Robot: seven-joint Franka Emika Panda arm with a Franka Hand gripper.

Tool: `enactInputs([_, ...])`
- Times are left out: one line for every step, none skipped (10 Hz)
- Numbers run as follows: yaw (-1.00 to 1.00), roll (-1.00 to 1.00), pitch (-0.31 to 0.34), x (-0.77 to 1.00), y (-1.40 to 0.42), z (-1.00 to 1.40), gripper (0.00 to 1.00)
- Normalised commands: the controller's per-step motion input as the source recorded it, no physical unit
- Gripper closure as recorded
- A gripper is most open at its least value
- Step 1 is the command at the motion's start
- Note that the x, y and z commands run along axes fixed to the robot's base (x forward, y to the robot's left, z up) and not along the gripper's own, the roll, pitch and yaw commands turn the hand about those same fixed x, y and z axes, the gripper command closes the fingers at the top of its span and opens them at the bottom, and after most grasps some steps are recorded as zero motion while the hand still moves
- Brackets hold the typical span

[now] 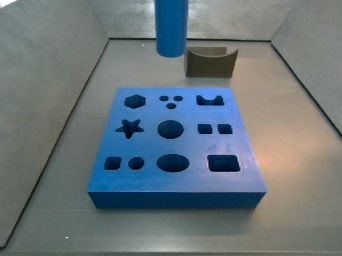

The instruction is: Insert the round object.

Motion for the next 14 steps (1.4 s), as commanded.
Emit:
enactInputs([0.0,0.03,-0.04,0.0,-0.68,-1.0,1.0])
enactInputs([0.0,0.03,-0.066,0.0,-0.7,-1.0,1.0])
enactInputs([0.0,0.05,-0.079,0.01,-0.37,-1.0,1.0])
enactInputs([0.0,0.02,0.0,0.08,-0.05,-0.62,1.0])
enactInputs([0.0,-0.01,0.02,0.27,0.0,-0.42,1.0])
enactInputs([0.0,0.0,0.006,0.25,0.01,-0.43,1.0])
enactInputs([0.0,-0.03,0.0,0.22,0.02,-0.4,1.0])
enactInputs([-0.01,-0.03,0.0,0.1,0.05,-0.32,1.0])
enactInputs([0.0,-0.04,0.0,0.0,0.09,-0.22,1.0])
enactInputs([0.0,-0.04,0.0,0.0,0.09,-0.25,1.0])
enactInputs([0.0,-0.06,0.0,0.0,0.02,-0.32,1.0])
enactInputs([0.0,-0.13,0.0,0.08,0.0,-0.39,1.0])
enactInputs([-0.01,-0.14,0.0,0.06,0.0,-0.37,1.0])
enactInputs([-0.01,-0.15,0.0,0.03,0.01,-0.31,1.0])
